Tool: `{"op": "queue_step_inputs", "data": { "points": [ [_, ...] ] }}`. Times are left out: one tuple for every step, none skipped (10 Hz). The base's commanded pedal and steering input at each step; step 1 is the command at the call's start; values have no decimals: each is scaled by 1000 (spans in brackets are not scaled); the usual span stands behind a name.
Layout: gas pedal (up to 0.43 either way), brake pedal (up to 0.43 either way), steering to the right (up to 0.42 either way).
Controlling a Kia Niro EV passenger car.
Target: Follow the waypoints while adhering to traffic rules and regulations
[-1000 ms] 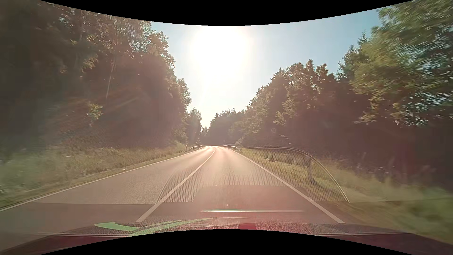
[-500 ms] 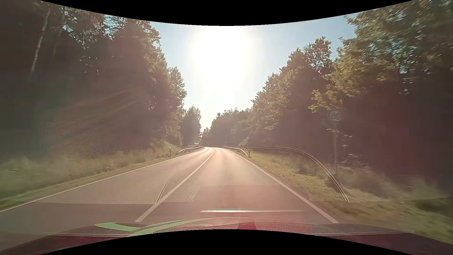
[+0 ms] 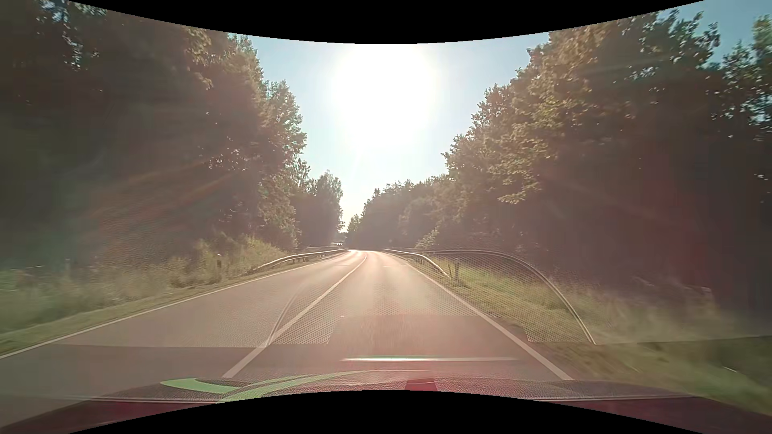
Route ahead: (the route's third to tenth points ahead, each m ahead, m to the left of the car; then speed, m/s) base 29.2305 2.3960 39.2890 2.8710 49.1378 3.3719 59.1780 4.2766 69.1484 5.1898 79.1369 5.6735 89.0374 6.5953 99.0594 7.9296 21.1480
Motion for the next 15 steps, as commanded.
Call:
{"op": "queue_step_inputs", "data": {
  "points": [
    [0,0,-7],
    [0,0,-8],
    [0,0,-7],
    [0,0,-7],
    [0,0,-6],
    [0,0,-5],
    [0,0,-5],
    [0,0,-5],
    [0,0,-5],
    [0,0,-5],
    [0,0,-5],
    [0,0,-5],
    [0,0,-5],
    [0,0,-5],
    [0,0,-4]
  ]
}}
